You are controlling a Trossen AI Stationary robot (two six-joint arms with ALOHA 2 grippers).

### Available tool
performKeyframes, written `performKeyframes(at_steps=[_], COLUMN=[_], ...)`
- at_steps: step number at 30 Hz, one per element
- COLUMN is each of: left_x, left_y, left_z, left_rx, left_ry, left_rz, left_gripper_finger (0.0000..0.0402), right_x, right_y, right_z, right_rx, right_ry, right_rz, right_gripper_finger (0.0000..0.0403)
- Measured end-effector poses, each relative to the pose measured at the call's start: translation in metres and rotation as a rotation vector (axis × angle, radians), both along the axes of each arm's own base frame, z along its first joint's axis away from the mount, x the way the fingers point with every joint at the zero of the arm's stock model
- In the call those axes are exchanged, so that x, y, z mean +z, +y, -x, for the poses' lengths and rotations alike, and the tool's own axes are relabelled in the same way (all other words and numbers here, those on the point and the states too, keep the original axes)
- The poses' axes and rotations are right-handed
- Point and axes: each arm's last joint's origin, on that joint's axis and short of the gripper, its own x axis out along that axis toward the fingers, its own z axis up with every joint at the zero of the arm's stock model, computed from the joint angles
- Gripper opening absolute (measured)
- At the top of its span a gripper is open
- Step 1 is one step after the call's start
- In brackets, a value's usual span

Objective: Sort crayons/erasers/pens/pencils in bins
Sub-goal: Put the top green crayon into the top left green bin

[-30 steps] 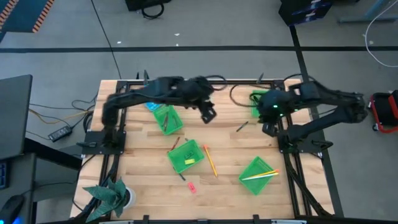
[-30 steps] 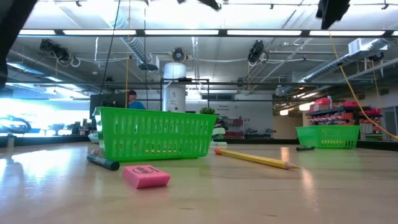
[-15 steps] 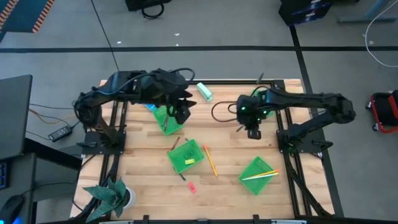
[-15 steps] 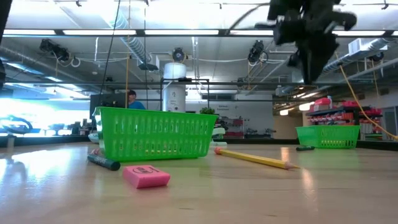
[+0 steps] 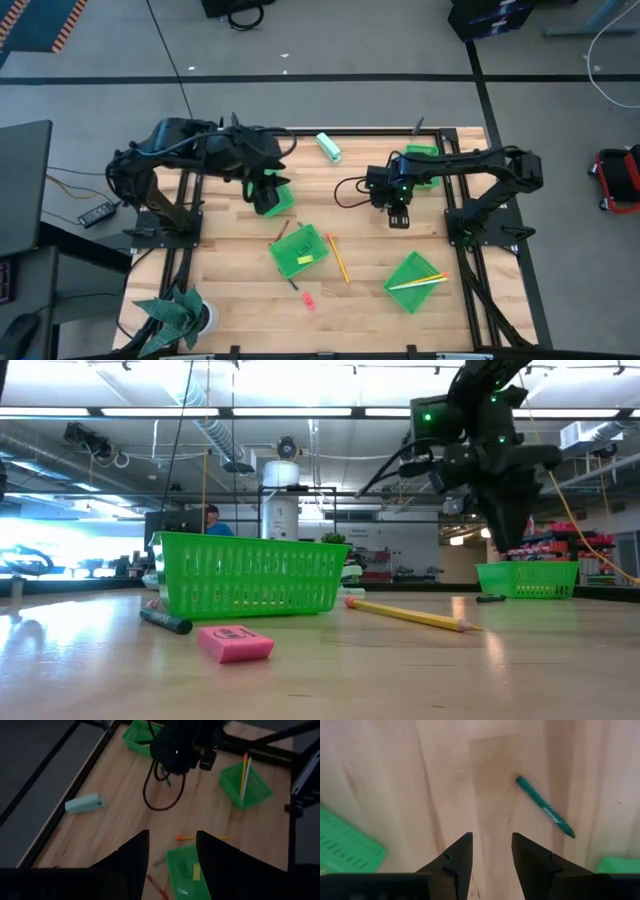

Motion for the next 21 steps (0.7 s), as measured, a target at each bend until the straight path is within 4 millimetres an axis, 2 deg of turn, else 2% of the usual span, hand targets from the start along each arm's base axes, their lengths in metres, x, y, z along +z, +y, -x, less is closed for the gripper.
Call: performKeyframes(at_steps=[7, 10, 15, 21], left_x=[-0.002, 0.0, 0.01, 0.047], left_y=[0.002, 0.006, 0.019, 0.033], left_z=[0.004, 0.001, -0.012, -0.028], left_rx=[0.008, 0.07, 0.238, 0.261], left_ry=[0.039, 0.0, -0.186, -0.603], left_rz=[-0.015, -0.005, 0.021, -0.016], left_gripper_finger=[0.0172, 0.0172, 0.0172, 0.0172], right_x=[0.004, 0.004, 0.005, 0.007], right_y=[-0.006, -0.01, -0.023, -0.042], right_z=[-0.002, -0.001, -0.007, -0.013], right_rx=[0.004, -0.007, -0.049, -0.155], right_ry=[-0.062, -0.068, -0.155, -0.28], right_rz=[0.045, 0.046, 0.068, 0.046], right_gripper_finger=[0.0142, 0.0142, 0.0142, 0.0142])
